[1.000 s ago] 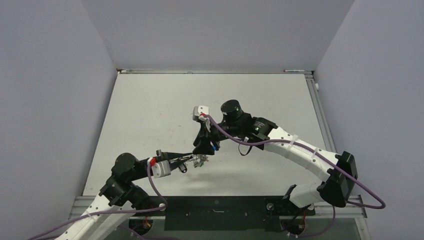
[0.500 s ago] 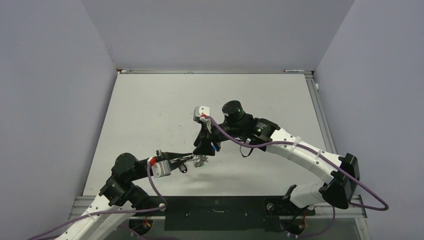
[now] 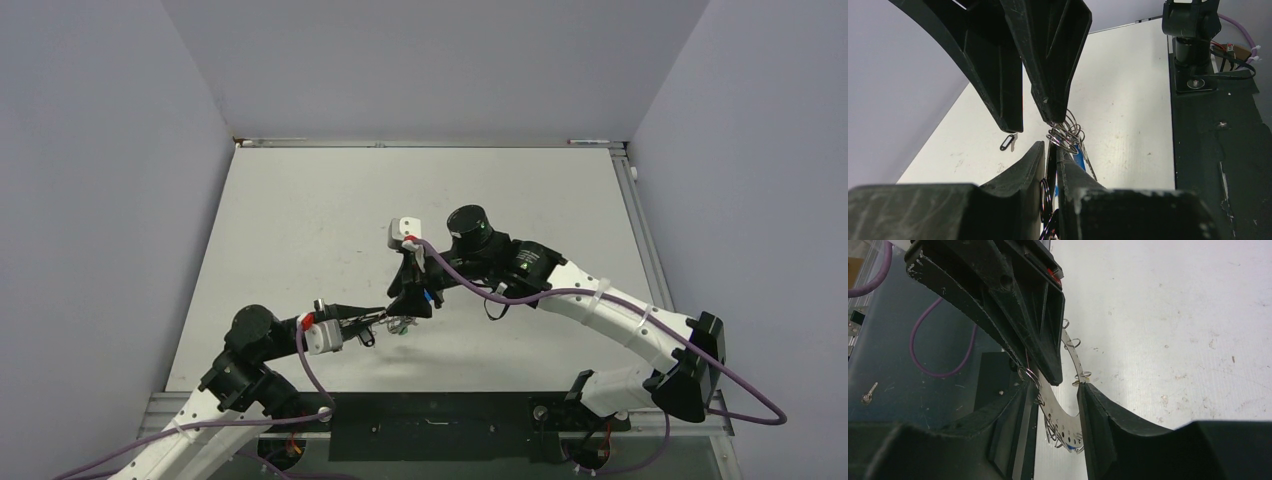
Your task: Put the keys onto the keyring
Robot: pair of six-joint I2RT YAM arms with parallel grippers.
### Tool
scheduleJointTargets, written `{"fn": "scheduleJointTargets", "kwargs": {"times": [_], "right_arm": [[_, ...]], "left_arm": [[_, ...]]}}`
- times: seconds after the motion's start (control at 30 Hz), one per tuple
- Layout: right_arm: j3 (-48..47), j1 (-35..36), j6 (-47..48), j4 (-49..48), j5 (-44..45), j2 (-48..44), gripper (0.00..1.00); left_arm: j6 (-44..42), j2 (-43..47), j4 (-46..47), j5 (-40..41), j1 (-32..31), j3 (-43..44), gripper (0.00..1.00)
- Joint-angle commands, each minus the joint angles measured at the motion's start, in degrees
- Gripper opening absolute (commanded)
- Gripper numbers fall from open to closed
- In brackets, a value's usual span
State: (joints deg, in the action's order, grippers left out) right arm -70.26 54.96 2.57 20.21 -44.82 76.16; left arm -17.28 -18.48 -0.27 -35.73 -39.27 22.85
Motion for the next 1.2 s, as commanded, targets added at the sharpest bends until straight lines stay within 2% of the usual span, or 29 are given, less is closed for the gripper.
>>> {"fn": "scheduleJointTargets", "kwargs": {"times": [0.0,0.27,0.5,1.0,1.17], "right_arm": [[1.36,1.26,1.22,1.79,-1.41,-2.0,0.41],[4.23,1.72,1.61,4.05,2.99,-4.03,0.43],[4.04,1.83,2.46,4.42,2.37,-3.91,0.6],[3.7,2.17,1.62,0.21,4.84,-4.62,0.64],[4.63,2.22,0.83,-1.88,5.62,-3.55,0.6]], "left_arm": [[-0.41,0.35,4.61,1.86,0.43,1.67,0.0],[-0.56,1.29,4.69,1.39,0.42,1.26,0.0],[-0.34,0.86,5.37,0.04,0.42,2.03,0.0],[0.28,0.2,5.94,-1.28,0.42,2.81,0.0],[1.82,0.01,8.08,-1.68,0.42,2.92,0.0]]}}
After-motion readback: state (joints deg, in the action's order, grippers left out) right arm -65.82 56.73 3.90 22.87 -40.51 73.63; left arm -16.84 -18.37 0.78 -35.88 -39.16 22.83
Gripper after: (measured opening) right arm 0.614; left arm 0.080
